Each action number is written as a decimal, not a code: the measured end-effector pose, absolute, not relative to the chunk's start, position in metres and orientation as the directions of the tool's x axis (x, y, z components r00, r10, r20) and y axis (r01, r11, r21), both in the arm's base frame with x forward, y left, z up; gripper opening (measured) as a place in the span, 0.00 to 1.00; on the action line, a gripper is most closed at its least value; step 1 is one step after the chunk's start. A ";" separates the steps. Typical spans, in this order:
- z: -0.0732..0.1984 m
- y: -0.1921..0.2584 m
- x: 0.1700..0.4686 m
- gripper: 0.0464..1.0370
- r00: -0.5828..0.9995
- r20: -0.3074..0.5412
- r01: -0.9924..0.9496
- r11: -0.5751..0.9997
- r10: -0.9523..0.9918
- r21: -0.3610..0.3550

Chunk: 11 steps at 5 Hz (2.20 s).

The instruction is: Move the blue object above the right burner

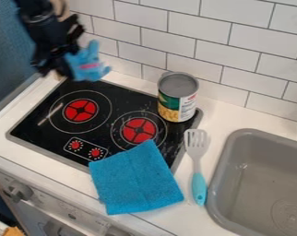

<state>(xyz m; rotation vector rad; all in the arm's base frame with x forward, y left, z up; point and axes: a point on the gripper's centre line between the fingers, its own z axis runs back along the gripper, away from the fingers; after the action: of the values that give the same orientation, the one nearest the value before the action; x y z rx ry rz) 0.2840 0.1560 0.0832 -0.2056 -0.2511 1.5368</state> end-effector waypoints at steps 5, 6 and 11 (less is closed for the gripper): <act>0.017 0.189 0.221 0.27 0.091 0.147 -0.990 0.106 0.985 -0.096; 0.009 0.190 0.222 0.34 0.069 0.131 -0.993 0.081 0.989 -0.083; 0.019 0.193 0.226 0.96 -0.017 0.101 -1.000 -0.014 0.995 -0.027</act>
<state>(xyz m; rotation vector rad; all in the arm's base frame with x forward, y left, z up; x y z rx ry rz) 0.2258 0.1931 0.0194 0.0594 -0.1006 1.5846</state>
